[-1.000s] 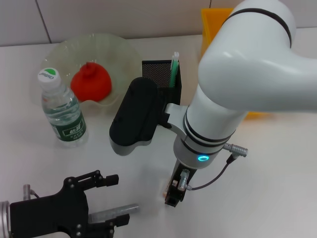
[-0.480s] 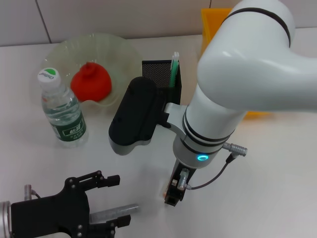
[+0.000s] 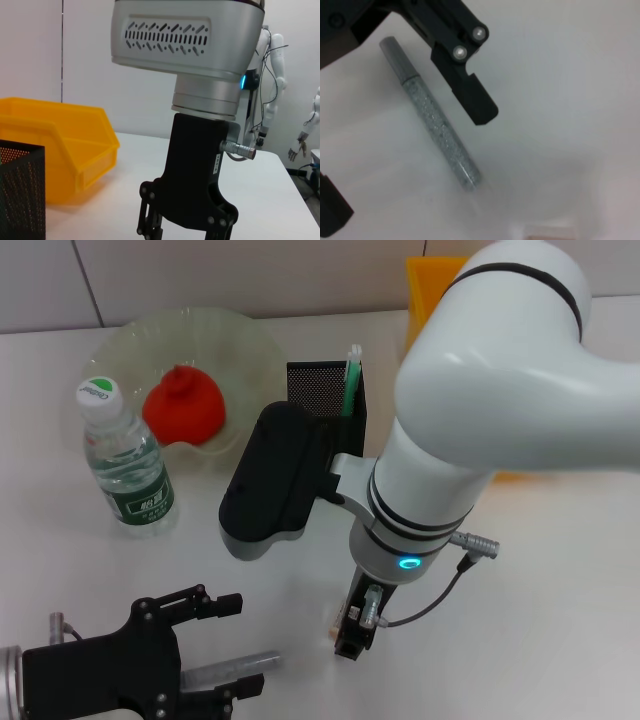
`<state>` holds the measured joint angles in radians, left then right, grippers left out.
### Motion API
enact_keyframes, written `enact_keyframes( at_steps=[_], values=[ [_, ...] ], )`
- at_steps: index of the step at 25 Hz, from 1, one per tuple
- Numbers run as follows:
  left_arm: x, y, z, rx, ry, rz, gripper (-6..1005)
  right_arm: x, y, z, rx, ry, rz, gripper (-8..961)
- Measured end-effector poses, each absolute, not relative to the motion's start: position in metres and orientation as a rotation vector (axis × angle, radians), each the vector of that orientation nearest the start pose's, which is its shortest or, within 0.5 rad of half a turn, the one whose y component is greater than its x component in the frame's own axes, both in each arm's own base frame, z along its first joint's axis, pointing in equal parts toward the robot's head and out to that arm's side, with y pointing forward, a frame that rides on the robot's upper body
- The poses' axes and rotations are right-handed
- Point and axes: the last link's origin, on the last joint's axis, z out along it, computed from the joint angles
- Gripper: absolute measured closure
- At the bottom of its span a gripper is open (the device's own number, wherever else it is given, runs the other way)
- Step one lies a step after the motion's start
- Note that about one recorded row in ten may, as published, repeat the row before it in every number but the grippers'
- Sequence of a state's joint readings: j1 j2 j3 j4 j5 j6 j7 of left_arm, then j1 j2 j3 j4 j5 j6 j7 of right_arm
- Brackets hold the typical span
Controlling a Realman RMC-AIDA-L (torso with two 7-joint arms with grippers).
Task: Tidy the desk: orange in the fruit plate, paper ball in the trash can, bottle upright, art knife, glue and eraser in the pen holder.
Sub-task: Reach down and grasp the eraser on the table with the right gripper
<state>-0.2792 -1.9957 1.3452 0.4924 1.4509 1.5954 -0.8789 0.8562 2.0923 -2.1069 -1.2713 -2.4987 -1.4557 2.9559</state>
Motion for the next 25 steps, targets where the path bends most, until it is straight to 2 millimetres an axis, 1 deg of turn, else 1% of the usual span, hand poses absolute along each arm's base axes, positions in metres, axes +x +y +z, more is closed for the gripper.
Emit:
enact_keyframes(
  at_steps=[25],
  values=[
    [-0.2912,0.2307,-0.0421,-2.875,-0.241,-0.858,192,0.1035,0.2931,-0.1225,-2.757,0.483,-0.923,355]
  ],
)
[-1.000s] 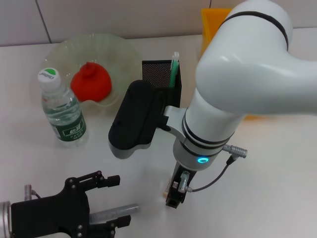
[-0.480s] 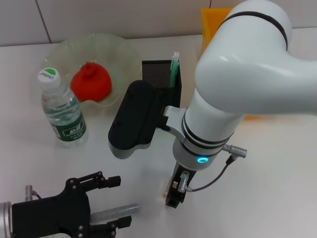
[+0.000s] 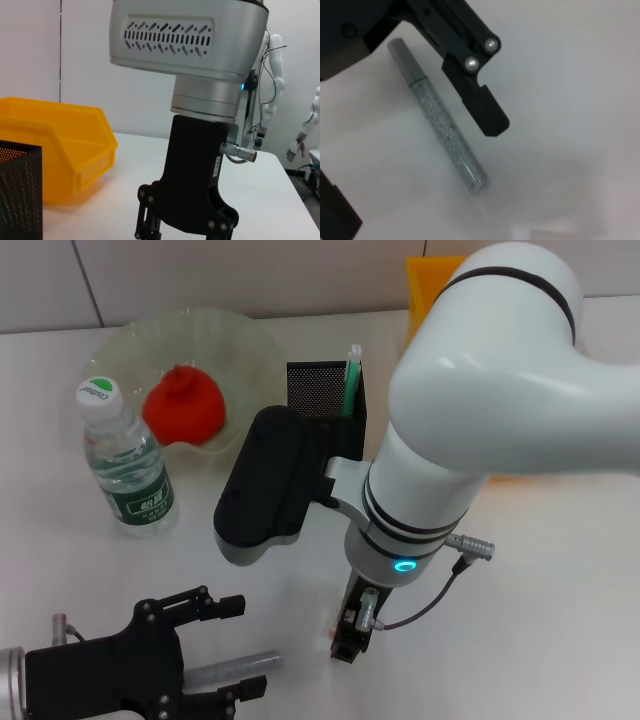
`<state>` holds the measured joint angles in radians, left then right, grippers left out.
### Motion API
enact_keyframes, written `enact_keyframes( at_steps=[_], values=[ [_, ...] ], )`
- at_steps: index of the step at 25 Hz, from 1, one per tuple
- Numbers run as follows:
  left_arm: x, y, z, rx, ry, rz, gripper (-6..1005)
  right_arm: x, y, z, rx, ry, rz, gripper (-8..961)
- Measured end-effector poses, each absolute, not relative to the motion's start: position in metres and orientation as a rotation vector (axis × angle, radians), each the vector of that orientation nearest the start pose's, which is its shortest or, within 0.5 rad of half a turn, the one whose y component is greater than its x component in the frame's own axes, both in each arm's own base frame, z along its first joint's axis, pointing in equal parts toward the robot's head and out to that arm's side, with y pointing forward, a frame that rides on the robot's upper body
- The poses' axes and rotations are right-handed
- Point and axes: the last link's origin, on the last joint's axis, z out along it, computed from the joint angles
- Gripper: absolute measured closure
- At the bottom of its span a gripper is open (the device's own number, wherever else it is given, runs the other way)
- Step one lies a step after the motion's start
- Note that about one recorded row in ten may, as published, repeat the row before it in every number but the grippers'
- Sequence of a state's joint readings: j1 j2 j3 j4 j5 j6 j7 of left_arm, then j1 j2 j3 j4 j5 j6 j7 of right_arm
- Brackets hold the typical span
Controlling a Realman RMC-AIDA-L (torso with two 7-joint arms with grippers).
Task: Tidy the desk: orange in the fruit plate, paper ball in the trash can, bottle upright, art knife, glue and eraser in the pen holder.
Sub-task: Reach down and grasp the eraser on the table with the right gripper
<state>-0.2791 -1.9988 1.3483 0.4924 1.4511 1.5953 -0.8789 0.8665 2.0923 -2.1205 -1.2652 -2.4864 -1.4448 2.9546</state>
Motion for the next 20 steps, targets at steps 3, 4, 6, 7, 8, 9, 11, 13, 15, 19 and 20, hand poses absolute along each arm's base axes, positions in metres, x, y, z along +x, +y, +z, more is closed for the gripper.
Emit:
enact_keyframes(
  at_steps=[3,4,6,7,8,9,11,13,15,19,20],
  values=[
    [-0.2912,0.2307,-0.0421,-2.876,-0.241,-0.858,192,0.1034,0.2931,-0.1227,-2.758,0.483,-0.925,355],
    [-0.2912,0.2307,-0.0421,-2.875,-0.241,-0.858,192,0.1039,0.2933,-0.1228,-2.757,0.486,-0.927,355],
    [-0.2912,0.2307,-0.0421,-2.875,-0.241,-0.858,192,0.1048,0.2936,-0.1229,-2.755,0.489,-0.93,355],
    [-0.2912,0.2307,-0.0421,-2.875,-0.241,-0.858,192,0.1052,0.2938,-0.123,-2.754,0.49,-0.932,355],
    [-0.2912,0.2307,-0.0421,-2.875,-0.241,-0.858,192,0.1054,0.2939,-0.123,-2.753,0.491,-0.933,365],
    [-0.2912,0.2307,-0.0421,-2.876,-0.241,-0.858,192,0.1055,0.294,-0.123,-2.753,0.492,-0.934,375],
    [-0.2912,0.2307,-0.0421,-2.875,-0.241,-0.858,192,0.1055,0.2942,-0.123,-2.752,0.492,-0.935,395],
    [-0.2913,0.2306,-0.0421,-2.875,-0.241,-0.858,192,0.1055,0.2943,-0.123,-2.752,0.492,-0.935,415],
    [-0.2913,0.2305,-0.0423,-2.875,-0.243,-0.859,192,0.1055,0.2945,-0.123,-2.752,0.493,-0.934,424],
    [-0.2912,0.2303,-0.0428,-2.875,-0.245,-0.86,192,0.1054,0.2948,-0.1234,-2.753,0.495,-0.928,442],
    [-0.2912,0.2303,-0.0428,-2.875,-0.245,-0.86,192,0.1053,0.2949,-0.1235,-2.753,0.495,-0.927,446]
  ],
)
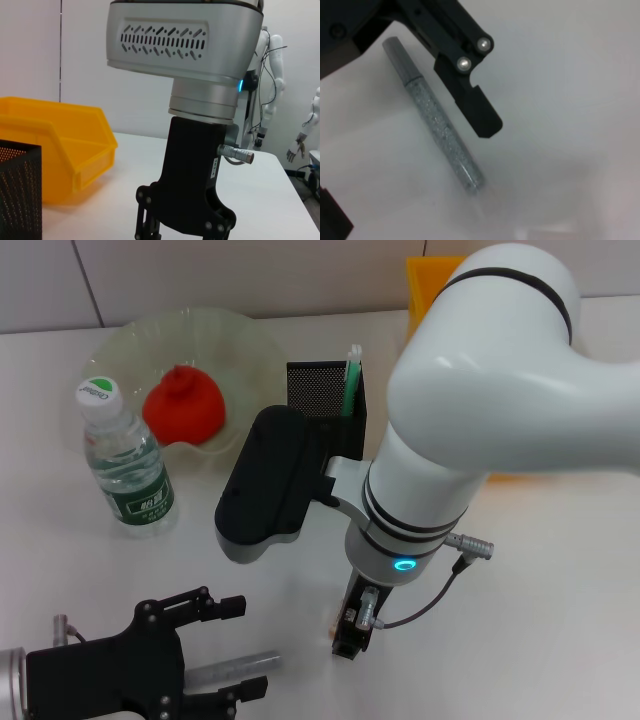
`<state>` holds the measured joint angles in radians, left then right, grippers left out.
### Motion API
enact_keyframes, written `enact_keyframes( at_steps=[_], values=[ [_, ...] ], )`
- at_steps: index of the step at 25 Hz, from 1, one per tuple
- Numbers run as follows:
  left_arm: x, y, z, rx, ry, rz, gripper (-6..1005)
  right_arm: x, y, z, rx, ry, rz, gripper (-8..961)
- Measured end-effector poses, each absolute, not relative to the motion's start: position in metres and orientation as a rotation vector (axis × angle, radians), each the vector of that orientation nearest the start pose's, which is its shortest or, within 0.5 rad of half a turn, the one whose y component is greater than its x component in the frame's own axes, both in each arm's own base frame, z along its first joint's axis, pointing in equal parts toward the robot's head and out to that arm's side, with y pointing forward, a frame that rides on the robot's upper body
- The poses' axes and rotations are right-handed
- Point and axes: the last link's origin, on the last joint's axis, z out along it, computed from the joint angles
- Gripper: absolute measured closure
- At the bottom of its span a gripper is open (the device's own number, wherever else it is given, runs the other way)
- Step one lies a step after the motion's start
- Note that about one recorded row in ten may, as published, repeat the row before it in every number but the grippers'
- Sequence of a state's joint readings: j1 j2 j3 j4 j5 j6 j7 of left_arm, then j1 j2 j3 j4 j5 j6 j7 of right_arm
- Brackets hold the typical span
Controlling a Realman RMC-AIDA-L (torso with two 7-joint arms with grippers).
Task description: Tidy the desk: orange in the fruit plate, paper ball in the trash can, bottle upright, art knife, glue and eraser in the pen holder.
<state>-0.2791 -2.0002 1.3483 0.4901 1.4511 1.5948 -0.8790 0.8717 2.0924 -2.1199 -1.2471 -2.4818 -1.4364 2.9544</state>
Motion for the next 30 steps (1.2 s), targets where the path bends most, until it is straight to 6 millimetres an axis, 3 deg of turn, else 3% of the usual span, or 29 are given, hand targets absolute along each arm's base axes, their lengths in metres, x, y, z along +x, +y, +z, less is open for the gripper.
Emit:
enact_keyframes(
  at_steps=[9,21,25,30],
  values=[
    [-0.292,0.23,-0.043,-2.873,-0.241,-0.859,192,0.11,0.296,-0.127,-2.763,0.546,-0.955,486],
    [-0.293,0.229,-0.043,-2.871,-0.243,-0.858,199,0.102,0.297,-0.124,-2.779,0.542,-0.904,546],
    [-0.292,0.229,-0.041,-2.867,-0.237,-0.861,200,0.093,0.307,-0.106,-2.742,0.57,-0.818,547],
    [-0.292,0.228,-0.042,-2.87,-0.235,-0.871,200,0.075,0.33,-0.06,-2.621,0.574,-0.662,548]
  ],
)
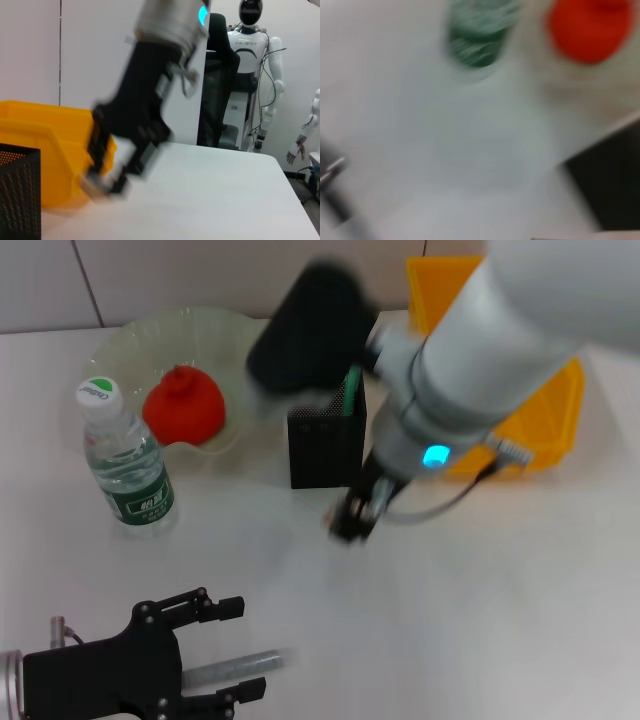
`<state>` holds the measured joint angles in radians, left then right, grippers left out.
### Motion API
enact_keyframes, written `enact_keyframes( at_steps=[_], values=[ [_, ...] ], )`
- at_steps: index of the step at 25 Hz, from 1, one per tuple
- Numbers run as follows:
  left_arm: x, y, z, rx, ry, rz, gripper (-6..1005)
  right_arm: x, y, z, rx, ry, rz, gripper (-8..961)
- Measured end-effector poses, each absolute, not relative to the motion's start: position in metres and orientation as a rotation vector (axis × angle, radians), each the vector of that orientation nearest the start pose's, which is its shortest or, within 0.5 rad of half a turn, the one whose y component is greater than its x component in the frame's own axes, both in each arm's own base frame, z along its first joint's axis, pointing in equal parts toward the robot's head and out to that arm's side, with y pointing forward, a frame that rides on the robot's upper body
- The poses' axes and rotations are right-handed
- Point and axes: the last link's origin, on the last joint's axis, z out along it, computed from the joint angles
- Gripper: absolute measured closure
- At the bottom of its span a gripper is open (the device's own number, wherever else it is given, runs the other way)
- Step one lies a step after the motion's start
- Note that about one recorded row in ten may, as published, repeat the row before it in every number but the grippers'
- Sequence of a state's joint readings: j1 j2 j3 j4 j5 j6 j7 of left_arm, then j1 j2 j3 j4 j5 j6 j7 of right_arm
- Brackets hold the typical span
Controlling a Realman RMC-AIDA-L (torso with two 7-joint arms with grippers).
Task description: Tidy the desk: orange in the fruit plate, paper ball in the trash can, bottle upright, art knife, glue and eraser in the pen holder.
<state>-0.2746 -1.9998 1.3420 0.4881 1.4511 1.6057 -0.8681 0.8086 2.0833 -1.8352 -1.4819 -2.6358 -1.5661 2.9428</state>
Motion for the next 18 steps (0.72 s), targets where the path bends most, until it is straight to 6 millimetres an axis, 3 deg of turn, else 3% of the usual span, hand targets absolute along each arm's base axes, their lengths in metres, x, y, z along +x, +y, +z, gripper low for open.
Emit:
enact_keyframes(
  at_steps=[9,14,18],
  values=[
    [-0.293,0.227,-0.04,-2.869,-0.255,-0.873,201,0.037,0.369,0.014,-2.412,0.618,-0.416,550],
    [-0.295,0.226,-0.039,-2.863,-0.277,-0.873,202,0.029,0.377,0.024,-2.386,0.63,-0.36,551],
    [-0.296,0.226,-0.039,-2.855,-0.313,-0.881,202,0.039,0.379,0.011,-2.39,0.616,-0.353,551]
  ],
)
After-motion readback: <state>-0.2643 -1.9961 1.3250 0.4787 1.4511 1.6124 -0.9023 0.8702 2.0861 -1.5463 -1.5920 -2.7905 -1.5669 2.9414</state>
